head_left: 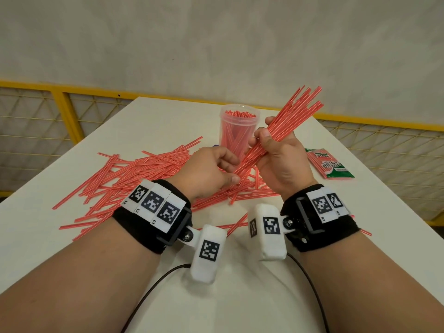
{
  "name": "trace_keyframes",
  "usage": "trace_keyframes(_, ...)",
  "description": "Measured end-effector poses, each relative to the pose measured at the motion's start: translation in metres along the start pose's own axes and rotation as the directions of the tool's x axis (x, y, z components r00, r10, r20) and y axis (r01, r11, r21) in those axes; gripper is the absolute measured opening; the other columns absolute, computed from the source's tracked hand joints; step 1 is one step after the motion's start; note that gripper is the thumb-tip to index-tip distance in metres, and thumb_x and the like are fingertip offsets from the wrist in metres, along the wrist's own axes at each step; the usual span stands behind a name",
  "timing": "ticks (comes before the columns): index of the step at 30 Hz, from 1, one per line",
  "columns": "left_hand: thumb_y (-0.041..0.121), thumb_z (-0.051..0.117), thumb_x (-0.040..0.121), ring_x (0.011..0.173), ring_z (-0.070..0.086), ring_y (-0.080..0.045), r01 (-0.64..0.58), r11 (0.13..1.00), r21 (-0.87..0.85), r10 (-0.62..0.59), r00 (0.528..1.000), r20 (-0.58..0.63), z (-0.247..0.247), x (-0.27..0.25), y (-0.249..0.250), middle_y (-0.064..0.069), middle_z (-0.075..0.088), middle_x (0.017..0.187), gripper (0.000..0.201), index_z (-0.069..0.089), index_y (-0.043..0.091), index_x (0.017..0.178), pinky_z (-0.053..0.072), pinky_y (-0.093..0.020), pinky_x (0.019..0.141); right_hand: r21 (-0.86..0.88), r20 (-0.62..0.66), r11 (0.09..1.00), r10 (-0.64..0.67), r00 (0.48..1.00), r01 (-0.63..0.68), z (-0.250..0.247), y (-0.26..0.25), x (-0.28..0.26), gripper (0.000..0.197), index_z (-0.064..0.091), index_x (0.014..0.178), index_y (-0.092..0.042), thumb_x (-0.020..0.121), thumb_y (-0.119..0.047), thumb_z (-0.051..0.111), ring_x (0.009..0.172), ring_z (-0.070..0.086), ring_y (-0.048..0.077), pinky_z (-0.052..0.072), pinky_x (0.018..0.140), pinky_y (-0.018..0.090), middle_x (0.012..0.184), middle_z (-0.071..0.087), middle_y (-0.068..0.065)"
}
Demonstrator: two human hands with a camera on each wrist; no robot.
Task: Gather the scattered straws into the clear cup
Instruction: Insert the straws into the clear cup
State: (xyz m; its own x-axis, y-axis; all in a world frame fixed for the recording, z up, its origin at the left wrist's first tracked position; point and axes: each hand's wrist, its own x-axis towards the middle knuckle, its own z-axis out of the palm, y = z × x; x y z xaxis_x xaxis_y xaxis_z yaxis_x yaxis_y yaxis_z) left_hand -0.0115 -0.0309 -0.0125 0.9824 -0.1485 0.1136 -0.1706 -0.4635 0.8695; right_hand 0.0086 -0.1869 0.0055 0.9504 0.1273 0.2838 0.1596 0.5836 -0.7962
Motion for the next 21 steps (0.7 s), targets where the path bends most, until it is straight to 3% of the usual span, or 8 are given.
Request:
trace_keyframes(2, 0.008, 0.081, 0.075, 0.090, 0.068, -0.019, 0.001, 1.000, -0.013, -0.001, 1.000, 0.000, 0.000, -0.001, 0.000, 0.003, 0.067, 0.092, 0.033, 0.063, 0.031, 0.091, 0.057, -0.041, 0.087, 0.014, -0.005, 1.000, 0.005, 1.000, -0.005, 0.001, 0.000, -0.001, 0.019, 0.044, 0.109, -0.013, 0.099, 0.003, 0.040, 0.070, 0.053, 0.019, 0.049, 0.068, 0.037, 0.076, 0.050, 0.007)
trace_keyframes(5, 0.012, 0.079, 0.078, 0.088, 0.066, -0.012, -0.014, 1.000, -0.028, 0.014, 1.000, -0.006, 0.004, -0.003, 0.000, 0.008, 0.067, 0.093, 0.029, 0.063, 0.030, 0.093, 0.055, -0.030, 0.084, 0.014, -0.002, 1.000, 0.005, 1.000, -0.005, 0.005, 0.003, -0.003, 0.018, 0.047, 0.106, -0.013, 0.098, 0.002, 0.043, 0.068, 0.057, 0.017, 0.052, 0.066, 0.035, 0.076, 0.053, 0.006)
trace_keyframes(9, 0.019, 0.076, 0.081, 0.098, 0.063, -0.012, -0.047, 0.998, 0.052, 0.047, 0.999, 0.001, 0.010, -0.006, 0.003, 0.006, 0.068, 0.105, 0.035, 0.064, 0.020, 0.114, 0.050, -0.031, 0.089, -0.034, 0.005, 0.999, 0.018, 1.000, -0.017, 0.010, 0.005, -0.006, 0.020, 0.048, 0.109, -0.013, 0.098, 0.002, 0.043, 0.068, 0.056, 0.018, 0.053, 0.064, 0.035, 0.077, 0.056, 0.007)
trace_keyframes(14, 0.019, 0.083, 0.073, 0.089, 0.066, -0.009, -0.074, 0.995, 0.073, 0.080, 0.994, -0.071, -0.001, -0.008, 0.012, 0.009, 0.066, 0.104, 0.042, 0.062, 0.023, 0.109, 0.051, -0.025, 0.080, -0.140, 0.053, 0.990, -0.009, 0.999, 0.016, 0.010, -0.001, -0.007, 0.021, 0.048, 0.107, -0.012, 0.098, 0.005, 0.040, 0.064, 0.054, 0.015, 0.052, 0.062, 0.029, 0.074, 0.053, 0.006)
trace_keyframes(17, 0.004, 0.078, 0.076, 0.100, 0.066, -0.010, -0.166, 0.984, -0.065, 0.159, 0.982, -0.103, -0.013, -0.007, 0.027, 0.009, 0.061, 0.113, 0.052, 0.053, 0.024, 0.117, 0.054, -0.036, 0.092, -0.235, 0.166, 0.971, -0.013, 0.986, 0.052, 0.008, -0.005, -0.008, 0.024, 0.046, 0.109, -0.011, 0.097, 0.008, 0.038, 0.066, 0.054, 0.015, 0.052, 0.063, 0.029, 0.077, 0.054, 0.006)
trace_keyframes(21, -0.004, 0.071, 0.081, 0.128, 0.050, -0.011, -0.377, 0.914, -0.153, 0.355, 0.922, -0.152, -0.018, -0.005, 0.051, 0.003, 0.039, 0.145, 0.080, 0.032, 0.033, 0.140, 0.043, -0.016, 0.099, -0.362, 0.303, 0.930, 0.045, 0.952, 0.071, 0.005, 0.001, -0.009, 0.028, 0.045, 0.118, -0.008, 0.096, 0.009, 0.041, 0.070, 0.049, 0.024, 0.046, 0.063, 0.030, 0.088, 0.049, 0.019)
